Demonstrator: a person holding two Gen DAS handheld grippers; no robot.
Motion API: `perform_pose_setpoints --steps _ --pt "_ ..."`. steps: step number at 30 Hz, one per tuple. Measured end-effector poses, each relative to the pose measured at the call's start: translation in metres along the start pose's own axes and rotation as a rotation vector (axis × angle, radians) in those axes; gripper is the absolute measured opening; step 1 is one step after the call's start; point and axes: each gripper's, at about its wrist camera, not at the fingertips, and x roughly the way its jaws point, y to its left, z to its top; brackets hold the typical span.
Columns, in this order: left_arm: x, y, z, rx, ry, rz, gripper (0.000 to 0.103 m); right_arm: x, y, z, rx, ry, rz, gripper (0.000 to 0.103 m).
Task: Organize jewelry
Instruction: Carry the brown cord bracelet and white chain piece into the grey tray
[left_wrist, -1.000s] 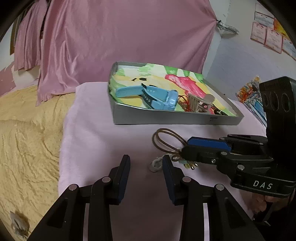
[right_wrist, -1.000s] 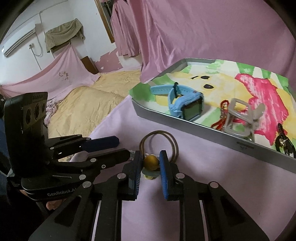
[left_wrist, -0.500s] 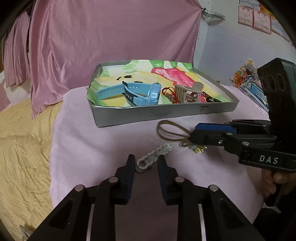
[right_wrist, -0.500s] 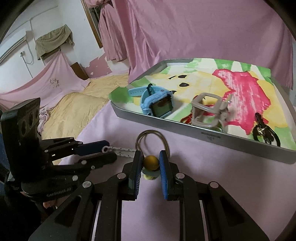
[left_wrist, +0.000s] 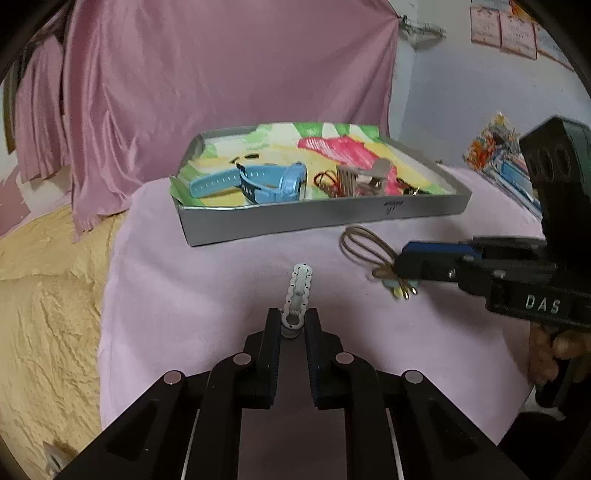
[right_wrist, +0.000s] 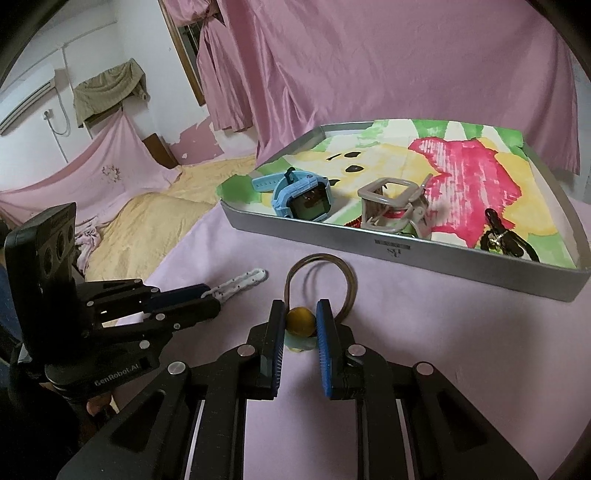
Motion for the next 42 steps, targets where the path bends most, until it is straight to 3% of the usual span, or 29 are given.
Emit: perform_pose_setpoints --steps 16,25,36,42 --pt "-0.028 -0.014 0.004 -0.089 -0.186 0.016 0.012 -0.035 -0.009 -0.014 -0.011 -0.112 -0.001 0.015" --pt "-0.030 -0.018 0.022 -0.125 -0.255 0.016 0.012 -0.076 -0.008 -0.016 -0.053 -0.221 -0.059 0.015" --pt "0.004 -0.032 0.077 -0.137 -0.295 -0.014 0.012 -0.088 -0.039 0.019 -0.038 -0.314 -0.173 0.015" --pt "0.041 -0.035 0.105 -0.143 -0.258 -0.016 0.012 -0.070 -0.072 0.039 0.062 -0.289 -0.205 0.015"
